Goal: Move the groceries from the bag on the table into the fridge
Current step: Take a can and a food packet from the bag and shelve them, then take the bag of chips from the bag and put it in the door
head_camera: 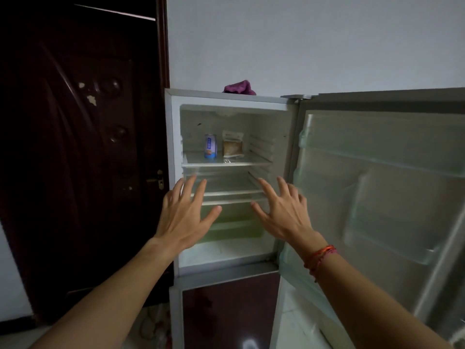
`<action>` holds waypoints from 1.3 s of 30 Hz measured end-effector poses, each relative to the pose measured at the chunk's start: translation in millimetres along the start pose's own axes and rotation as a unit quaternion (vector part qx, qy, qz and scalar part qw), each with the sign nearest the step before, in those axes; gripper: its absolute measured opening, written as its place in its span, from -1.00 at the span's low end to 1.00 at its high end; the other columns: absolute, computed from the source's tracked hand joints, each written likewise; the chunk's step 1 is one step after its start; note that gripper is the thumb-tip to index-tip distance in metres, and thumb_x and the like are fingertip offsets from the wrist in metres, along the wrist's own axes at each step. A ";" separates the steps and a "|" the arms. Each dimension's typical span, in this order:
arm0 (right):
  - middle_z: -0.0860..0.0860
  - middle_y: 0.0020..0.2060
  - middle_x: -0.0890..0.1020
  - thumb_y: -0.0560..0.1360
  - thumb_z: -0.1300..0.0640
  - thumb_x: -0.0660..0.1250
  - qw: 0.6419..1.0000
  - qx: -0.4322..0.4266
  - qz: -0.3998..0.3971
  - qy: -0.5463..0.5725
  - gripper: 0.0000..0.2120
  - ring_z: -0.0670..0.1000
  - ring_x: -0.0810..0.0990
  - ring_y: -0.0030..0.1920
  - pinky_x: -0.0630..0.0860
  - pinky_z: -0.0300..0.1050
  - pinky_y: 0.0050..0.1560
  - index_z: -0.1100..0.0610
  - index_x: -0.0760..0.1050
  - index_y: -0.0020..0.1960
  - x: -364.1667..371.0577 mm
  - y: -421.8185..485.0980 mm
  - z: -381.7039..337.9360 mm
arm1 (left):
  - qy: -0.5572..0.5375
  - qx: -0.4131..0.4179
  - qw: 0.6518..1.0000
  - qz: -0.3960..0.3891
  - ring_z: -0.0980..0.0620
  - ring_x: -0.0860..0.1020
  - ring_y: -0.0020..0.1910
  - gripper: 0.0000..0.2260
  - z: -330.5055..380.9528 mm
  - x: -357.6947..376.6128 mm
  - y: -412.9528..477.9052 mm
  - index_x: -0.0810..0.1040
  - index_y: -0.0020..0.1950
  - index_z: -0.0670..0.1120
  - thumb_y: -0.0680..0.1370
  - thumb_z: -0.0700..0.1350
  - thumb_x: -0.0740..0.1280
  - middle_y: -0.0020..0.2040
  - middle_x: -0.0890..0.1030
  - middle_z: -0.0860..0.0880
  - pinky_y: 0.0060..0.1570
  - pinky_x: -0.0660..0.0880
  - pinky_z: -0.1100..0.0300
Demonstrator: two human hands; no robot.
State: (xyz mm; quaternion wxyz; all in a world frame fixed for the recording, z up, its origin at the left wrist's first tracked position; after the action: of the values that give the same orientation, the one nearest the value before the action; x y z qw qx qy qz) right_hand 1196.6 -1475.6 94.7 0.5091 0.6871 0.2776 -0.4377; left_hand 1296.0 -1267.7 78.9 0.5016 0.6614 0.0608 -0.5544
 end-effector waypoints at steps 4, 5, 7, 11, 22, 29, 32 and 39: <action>0.17 0.59 0.13 0.58 -0.37 0.05 1.000 0.015 0.011 -0.012 -0.33 0.24 0.17 0.53 0.23 0.22 0.45 -0.19 0.02 0.61 -22.4 -43.9 4.9 | -0.011 0.014 1.000 -0.001 -0.13 0.05 0.57 -0.21 22.0 -18.8 -25.1 0.16 0.59 -0.06 0.50 0.40 -0.12 0.60 0.12 -0.12 0.48 0.13 -0.11; 0.17 0.58 0.14 0.58 -0.37 0.05 1.000 0.020 0.014 -0.017 -0.33 0.24 0.18 0.53 0.23 0.22 0.44 -0.19 0.02 0.61 -27.0 -52.0 8.4 | -0.014 0.016 1.000 -0.003 -0.13 0.05 0.58 -0.21 27.5 -20.7 -30.0 0.15 0.59 -0.05 0.50 0.40 -0.12 0.60 0.12 -0.12 0.48 0.12 -0.11; 0.17 0.59 0.14 0.58 -0.38 0.05 0.999 0.029 0.014 -0.021 -0.33 0.24 0.18 0.53 0.22 0.22 0.45 -0.18 0.01 0.61 -36.2 -65.3 16.4 | -0.022 0.022 1.000 -0.004 -0.13 0.04 0.58 -0.21 38.6 -24.1 -37.3 0.14 0.59 -0.05 0.50 0.40 -0.11 0.60 0.12 -0.11 0.48 0.11 -0.11; 0.16 0.59 0.12 0.58 -0.38 0.03 0.999 0.036 0.014 -0.028 -0.32 0.22 0.16 0.54 0.20 0.21 0.47 -0.17 -0.01 0.62 -52.7 -82.0 36.5 | -0.032 0.031 0.999 -0.005 -0.14 0.05 0.58 -0.22 64.7 -27.2 -43.0 0.14 0.60 -0.04 0.50 0.39 -0.09 0.60 0.12 -0.11 0.49 0.12 -0.11; 0.17 0.57 0.18 0.57 -0.37 0.07 0.992 0.108 0.031 -0.056 -0.32 0.22 0.19 0.53 0.21 0.17 0.45 -0.18 0.02 0.62 -96.2 -136.1 125.9 | -0.103 0.097 0.990 -0.016 -0.09 0.18 0.53 -0.27 173.9 -14.3 -42.6 0.24 0.55 -0.04 0.51 0.36 -0.03 0.57 0.22 -0.06 0.43 0.26 -0.07; 0.15 0.56 0.22 0.53 -0.39 0.06 0.973 0.201 0.045 -0.104 -0.30 0.20 0.24 0.50 0.25 0.15 0.42 -0.21 0.06 0.60 -137.9 -196.0 202.1 | -0.180 0.177 0.968 -0.011 -0.12 0.27 0.49 -0.30 279.1 1.5 -38.3 0.33 0.52 -0.06 0.51 0.35 0.05 0.52 0.32 -0.09 0.40 0.31 -0.07; 0.16 0.57 0.18 0.56 -0.38 0.06 0.960 0.247 0.031 -0.130 -0.31 0.22 0.20 0.52 0.23 0.18 0.44 -0.20 0.00 0.61 -155.9 -226.3 234.9 | -0.210 0.220 0.952 -0.025 -0.14 0.28 0.49 -0.30 328.3 9.7 -42.5 0.33 0.52 -0.06 0.51 0.34 0.06 0.53 0.32 -0.10 0.40 0.32 -0.11; 0.17 0.60 0.14 0.47 -0.44 -0.10 0.917 0.358 0.025 -0.173 -0.24 0.23 0.17 0.55 0.23 0.21 0.48 -0.20 -0.02 0.61 -197.5 -307.1 286.9 | -0.267 0.332 0.903 -0.052 -0.11 0.18 0.53 -0.28 431.4 14.7 -53.1 0.24 0.56 -0.03 0.52 0.36 -0.03 0.57 0.22 -0.09 0.45 0.20 -0.07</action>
State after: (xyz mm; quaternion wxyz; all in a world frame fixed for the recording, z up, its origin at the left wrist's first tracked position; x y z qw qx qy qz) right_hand 759.7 -1632.7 100.8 0.2801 0.7440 -0.0074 -0.6066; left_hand 977.7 -1563.9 86.4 0.2212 0.6125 -0.2284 -0.7238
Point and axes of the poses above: each hand's wrist, its own y-axis towards the middle knuckle, its own x-axis out of the palm, z = x × y, the point moved 4 cm from there along y, towards the middle knuckle
